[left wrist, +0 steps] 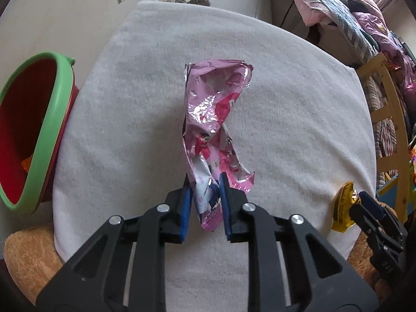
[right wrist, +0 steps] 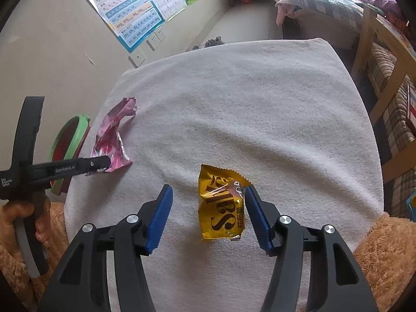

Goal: Collect trash
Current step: 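Grasp the pink foil wrapper with the left gripper while the right gripper grasps the yellow candy bar, then carry both wrappers over the red bucket and open both grippers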

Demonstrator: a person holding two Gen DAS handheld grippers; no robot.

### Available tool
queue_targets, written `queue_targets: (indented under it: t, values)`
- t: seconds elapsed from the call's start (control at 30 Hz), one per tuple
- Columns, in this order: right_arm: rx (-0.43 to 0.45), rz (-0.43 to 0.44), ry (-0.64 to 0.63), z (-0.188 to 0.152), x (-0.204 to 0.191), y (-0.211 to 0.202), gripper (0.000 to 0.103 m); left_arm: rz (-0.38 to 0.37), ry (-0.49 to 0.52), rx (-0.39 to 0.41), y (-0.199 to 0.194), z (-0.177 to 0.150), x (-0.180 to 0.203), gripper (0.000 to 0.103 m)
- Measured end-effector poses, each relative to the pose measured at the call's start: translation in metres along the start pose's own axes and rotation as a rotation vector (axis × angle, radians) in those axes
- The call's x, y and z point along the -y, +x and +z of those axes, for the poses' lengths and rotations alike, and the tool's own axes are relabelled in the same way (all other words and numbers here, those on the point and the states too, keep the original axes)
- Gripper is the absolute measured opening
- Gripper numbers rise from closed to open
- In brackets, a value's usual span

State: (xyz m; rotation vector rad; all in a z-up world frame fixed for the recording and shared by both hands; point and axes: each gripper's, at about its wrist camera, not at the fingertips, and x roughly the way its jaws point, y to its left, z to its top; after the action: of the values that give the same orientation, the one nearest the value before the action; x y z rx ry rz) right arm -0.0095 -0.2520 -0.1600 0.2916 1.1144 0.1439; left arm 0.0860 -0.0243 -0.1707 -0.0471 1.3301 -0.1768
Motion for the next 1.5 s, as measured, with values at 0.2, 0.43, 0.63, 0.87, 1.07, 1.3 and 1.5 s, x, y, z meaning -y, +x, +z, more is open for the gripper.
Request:
queue_targets:
  t: [0.2,0.43,0.63,0.87,1.07,1.3,1.5]
  values:
    - [-0.029,0.024,-0.021,-0.001,-0.002,0.007,0.045,0.011,-0.015,-0.013,0.002,-0.004,-0.001,0.020]
    - [-0.068,0.055,-0.016,-0.002,-0.001,0.014,0.017,0.015,-0.034,-0.011,0.003,-0.001,0.002,0.023]
    - [-0.061,0.058,0.006,-0.002,0.003,0.013,0.016,0.006,-0.060,0.021,-0.003,0.000,-0.001,0.038]
    - [-0.059,0.056,0.018,-0.001,0.007,0.012,0.016,-0.010,-0.101,0.035,-0.004,0.008,-0.007,0.044]
    - [-0.060,0.046,0.015,-0.001,0.005,0.012,0.016,-0.006,-0.078,0.016,0.007,0.017,0.000,0.044]
    - [-0.057,0.035,0.015,-0.001,0.004,0.012,0.016,-0.015,-0.046,-0.005,0.015,0.016,0.006,0.024]
    - [-0.054,0.019,0.006,-0.002,0.000,0.012,0.016,-0.031,-0.023,0.045,-0.005,0.007,0.004,0.018]
